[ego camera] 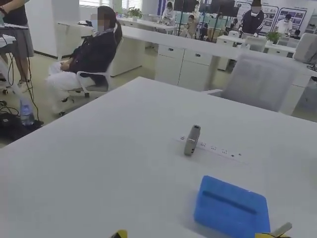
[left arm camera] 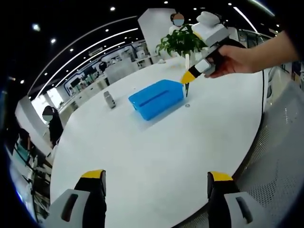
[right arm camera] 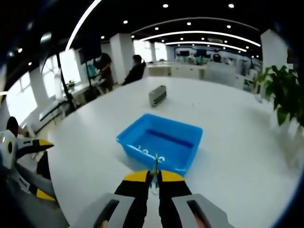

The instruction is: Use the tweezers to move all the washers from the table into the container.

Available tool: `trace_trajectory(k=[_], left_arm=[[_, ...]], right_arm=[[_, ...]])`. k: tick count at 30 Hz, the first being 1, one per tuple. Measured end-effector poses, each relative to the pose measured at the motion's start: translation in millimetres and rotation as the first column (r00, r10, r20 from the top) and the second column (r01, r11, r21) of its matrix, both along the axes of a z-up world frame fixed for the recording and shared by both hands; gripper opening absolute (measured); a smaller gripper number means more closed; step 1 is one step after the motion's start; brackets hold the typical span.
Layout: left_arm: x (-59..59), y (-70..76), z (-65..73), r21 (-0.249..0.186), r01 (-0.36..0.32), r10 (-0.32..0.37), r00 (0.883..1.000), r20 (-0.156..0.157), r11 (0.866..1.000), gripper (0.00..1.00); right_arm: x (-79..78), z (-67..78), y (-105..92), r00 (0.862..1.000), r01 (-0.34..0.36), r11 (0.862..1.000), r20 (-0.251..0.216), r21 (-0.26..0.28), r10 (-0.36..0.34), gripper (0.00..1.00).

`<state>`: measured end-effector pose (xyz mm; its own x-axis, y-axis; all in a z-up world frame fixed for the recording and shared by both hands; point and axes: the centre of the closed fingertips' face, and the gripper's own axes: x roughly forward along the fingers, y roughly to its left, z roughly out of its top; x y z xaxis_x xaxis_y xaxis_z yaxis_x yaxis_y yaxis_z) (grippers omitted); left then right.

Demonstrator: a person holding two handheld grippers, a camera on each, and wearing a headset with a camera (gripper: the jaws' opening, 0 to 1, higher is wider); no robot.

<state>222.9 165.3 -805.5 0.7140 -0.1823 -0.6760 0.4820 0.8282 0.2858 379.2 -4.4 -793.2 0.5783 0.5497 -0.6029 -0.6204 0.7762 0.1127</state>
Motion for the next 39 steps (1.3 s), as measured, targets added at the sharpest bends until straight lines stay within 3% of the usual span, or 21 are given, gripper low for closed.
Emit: trace_trajectory(k=[4,6,15,17,22,26,31,37,39], left_arm=[[-0.4,0.3,-1.1,0.003,0.000,0.000,1.000,-0.006,1.000,0.90],[-0.4,0.7,-1.3,0.004,-0.001,0.001,1.000,-0.007,1.000,0.90],[-0.8,0.4,-2.6,0.002,-0.001,0.001,1.000,-0.014,1.000,0.90],[-1.0,0.4,-2.3,0.000,-0.001,0.001,1.000,-0.014,1.000,0.90],[-2.0,0.1,-3.5,0.006,0.004,-0.003,1.000,-0.021,1.000,0.90],[-1.9,0.2,-2.6,0.006,0.002,-0.002,1.000,-0.017,1.000,0.90],[-1.7,0.1,-0.5,-0.003,-0.003,0.003,1.000,-0.010,1.000,0.90],[-1.8,-1.0,0.3,-0.004,0.002,-0.002,1.000,-0.004,1.000,0.90],[-1.9,-1.8,0.7,-0.006,0.005,-0.005,1.000,-0.002,1.000,0.90]], right_arm=[[3.5,-17.8,-0.3,0.999,0.015,1.000,-0.030,-0.006,-0.015,0.03],[3.9,-20.2,-1.0,0.998,0.023,1.000,-0.051,-0.006,-0.023,0.04],[8.5,-30.2,-3.2,0.998,0.033,0.999,-0.055,-0.033,-0.035,0.04],[8.9,-28.5,-3.7,0.999,0.034,0.999,-0.036,-0.031,-0.035,0.04],[7.8,-27.9,-1.6,0.998,0.041,0.999,-0.038,-0.022,-0.042,0.03],[-0.5,-28.8,-2.5,1.000,0.003,0.998,0.001,-0.070,-0.003,0.03],[-4.1,-31.7,-5.4,1.000,-0.003,0.996,-0.014,-0.086,0.002,0.02],[3.6,-31.6,-0.7,0.999,-0.023,0.991,-0.041,-0.130,0.018,0.02],[5.3,-26.2,-1.6,0.999,-0.023,0.993,-0.039,-0.117,0.018,0.02]])
